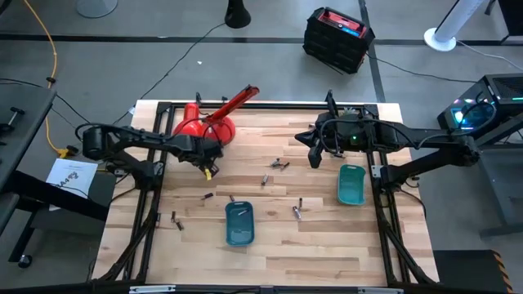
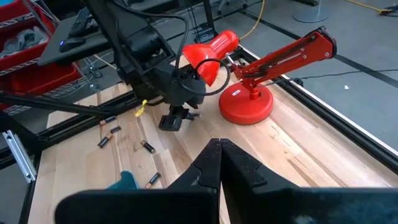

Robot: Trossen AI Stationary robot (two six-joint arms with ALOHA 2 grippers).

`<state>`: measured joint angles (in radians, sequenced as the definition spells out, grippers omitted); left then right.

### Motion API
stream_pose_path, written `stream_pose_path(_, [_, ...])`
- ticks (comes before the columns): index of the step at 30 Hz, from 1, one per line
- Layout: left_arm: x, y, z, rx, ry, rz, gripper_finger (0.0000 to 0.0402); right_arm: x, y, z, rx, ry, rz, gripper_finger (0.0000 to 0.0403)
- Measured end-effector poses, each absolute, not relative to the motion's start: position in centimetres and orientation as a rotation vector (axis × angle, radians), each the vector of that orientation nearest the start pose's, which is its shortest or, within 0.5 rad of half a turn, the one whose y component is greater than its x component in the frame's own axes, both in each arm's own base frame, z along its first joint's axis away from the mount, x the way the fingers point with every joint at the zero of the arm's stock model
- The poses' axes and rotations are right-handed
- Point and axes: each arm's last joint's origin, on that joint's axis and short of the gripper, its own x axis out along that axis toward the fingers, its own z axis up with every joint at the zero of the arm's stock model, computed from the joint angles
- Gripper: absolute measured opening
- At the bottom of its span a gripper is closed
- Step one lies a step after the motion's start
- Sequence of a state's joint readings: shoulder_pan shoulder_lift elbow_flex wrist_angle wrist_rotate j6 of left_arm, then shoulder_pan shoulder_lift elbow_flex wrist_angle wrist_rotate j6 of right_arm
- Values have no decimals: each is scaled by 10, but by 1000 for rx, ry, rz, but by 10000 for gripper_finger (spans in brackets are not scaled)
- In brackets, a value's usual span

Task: Sort batteries
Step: Put the silver battery into the blue bin

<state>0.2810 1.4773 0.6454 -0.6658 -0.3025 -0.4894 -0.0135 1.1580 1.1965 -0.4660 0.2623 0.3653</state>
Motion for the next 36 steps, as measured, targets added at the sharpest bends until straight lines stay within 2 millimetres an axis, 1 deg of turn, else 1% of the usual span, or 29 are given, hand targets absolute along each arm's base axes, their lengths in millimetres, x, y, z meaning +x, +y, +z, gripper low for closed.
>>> stream_pose_path(2, [201, 69, 128, -372, 1380, 818, 162, 244, -11, 375, 304, 371, -346, 1])
stream_pose_path(4, [201, 71, 127, -383, 1395, 777, 148, 244, -11, 375, 304, 371, -345, 1])
stream_pose_path(6, [202, 72, 128, -422, 1388, 741, 110, 244, -11, 375, 304, 371, -346, 1])
stream_pose_path(8, [202, 71, 131, -461, 1366, 713, 50, 244, -11, 375, 304, 371, -345, 1])
stream_pose_path(9, [201, 71, 134, -474, 1354, 700, 28, 244, -11, 375, 304, 371, -346, 1])
stream_pose_path(10, [201, 70, 136, -502, 1334, 679, 19, 244, -11, 375, 304, 372, -346, 1])
stream_pose_path(13, [202, 62, 149, -584, 1264, 577, 22, 243, -11, 375, 304, 374, -344, 1])
stream_pose_path(16, [199, 54, 168, -621, 1165, 494, 11, 243, -10, 375, 305, 375, -341, 1])
stream_pose_path(19, [197, 39, 193, -637, 1032, 315, 8, 243, -10, 375, 306, 375, -338, 1])
stream_pose_path(21, [199, 27, 210, -618, 897, 192, 8, 244, -10, 375, 306, 375, -338, 1])
stream_pose_path(23, [204, 12, 227, -594, 762, 31, 8, 244, -10, 375, 306, 373, -338, 1])
stream_pose_path(24, [207, 4, 234, -579, 706, -40, 8, 244, -10, 375, 306, 373, -338, 1])
stream_pose_path(26, [210, -10, 241, -548, 646, -128, 8, 244, -10, 375, 307, 372, -337, 1])
stream_pose_path(28, [216, -22, 240, -517, 636, -176, 8, 244, -10, 375, 330, 368, -342, 1])
stream_pose_path(31, [223, -38, 228, -446, 694, -246, 8, 244, -10, 375, 416, 354, -346, 1])
stream_pose_path(33, [228, -46, 218, -382, 734, -284, 8, 245, -10, 377, 457, 336, -339, 1])
stream_pose_path(36, [239, -54, 206, -292, 739, -335, 12, 246, -11, 379, 480, 303, -338, 1])
